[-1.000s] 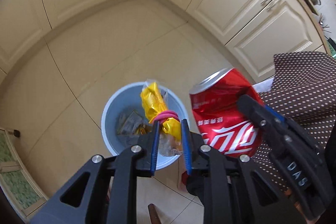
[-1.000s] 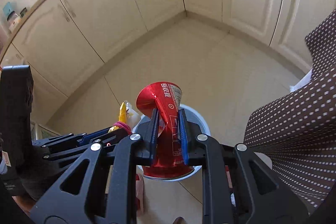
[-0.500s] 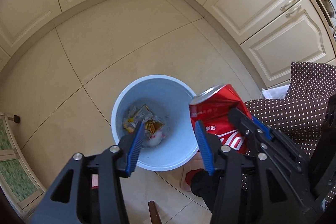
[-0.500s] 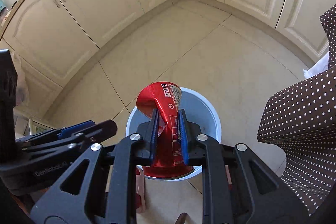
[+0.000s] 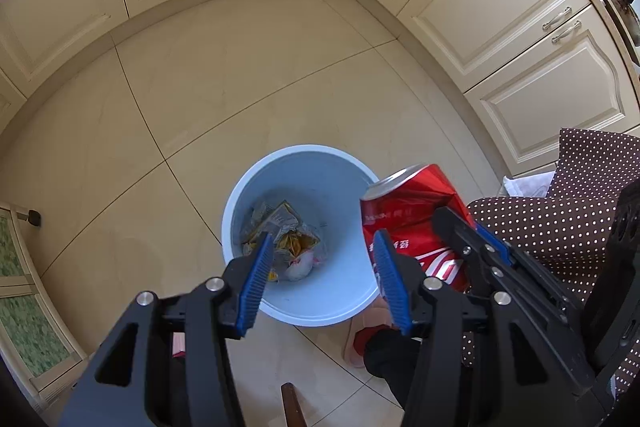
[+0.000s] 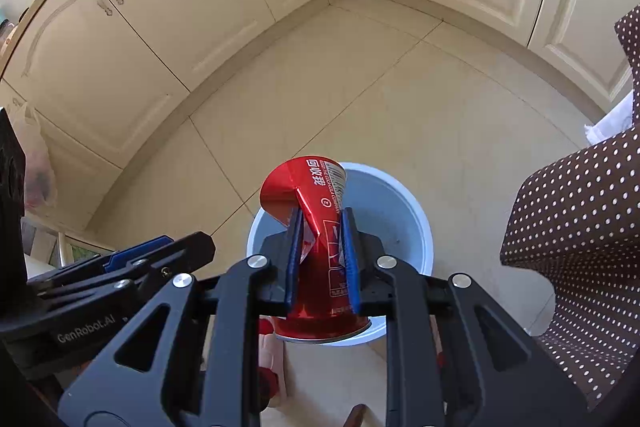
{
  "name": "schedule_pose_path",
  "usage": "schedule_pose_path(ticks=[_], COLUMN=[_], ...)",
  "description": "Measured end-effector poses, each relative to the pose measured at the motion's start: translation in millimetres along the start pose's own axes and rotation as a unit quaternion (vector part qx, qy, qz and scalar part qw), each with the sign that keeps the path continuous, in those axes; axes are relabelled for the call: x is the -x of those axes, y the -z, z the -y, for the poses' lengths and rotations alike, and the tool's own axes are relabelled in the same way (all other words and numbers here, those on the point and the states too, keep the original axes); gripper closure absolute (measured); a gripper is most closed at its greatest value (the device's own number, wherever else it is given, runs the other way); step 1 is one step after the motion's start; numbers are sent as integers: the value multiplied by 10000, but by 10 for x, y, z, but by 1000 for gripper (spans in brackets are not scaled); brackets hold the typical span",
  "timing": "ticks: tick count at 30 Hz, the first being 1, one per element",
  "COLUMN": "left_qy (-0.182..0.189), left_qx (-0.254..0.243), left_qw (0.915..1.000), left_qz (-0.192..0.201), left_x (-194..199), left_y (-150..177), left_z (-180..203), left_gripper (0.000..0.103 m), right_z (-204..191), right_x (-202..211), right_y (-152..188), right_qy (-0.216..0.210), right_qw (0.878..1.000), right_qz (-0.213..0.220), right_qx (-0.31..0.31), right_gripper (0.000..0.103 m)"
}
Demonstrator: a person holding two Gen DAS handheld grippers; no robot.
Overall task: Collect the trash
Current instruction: 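Open the left gripper over the bin while the right gripper releases the can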
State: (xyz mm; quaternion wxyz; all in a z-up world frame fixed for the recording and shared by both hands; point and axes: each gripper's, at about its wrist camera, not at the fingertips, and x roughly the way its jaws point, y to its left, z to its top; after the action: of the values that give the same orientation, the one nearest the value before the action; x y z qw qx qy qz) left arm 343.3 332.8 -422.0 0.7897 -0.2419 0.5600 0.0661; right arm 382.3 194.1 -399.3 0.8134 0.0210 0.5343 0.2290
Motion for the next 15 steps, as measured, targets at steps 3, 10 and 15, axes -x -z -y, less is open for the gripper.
schedule_pose_path(ticks=[3,10,15], left_qy=[-11,-6,63], left_qx=[-4,-31,-122], left_qw=[10000,10000,9996], left_qz=[6,25,248], left_x=[3,58,324], left_y=[1,14,69], left_z=[10,4,104], left_gripper=[50,50,50], right_z=[14,5,0], right_x=[1,144,469], right_y=[17,35,36], right_qy=[-1,64,156], right_qw=[10000,10000,9996], right_qz=[-13,29,227], right_qx=[-28,25,89], right_gripper=[82,82,82])
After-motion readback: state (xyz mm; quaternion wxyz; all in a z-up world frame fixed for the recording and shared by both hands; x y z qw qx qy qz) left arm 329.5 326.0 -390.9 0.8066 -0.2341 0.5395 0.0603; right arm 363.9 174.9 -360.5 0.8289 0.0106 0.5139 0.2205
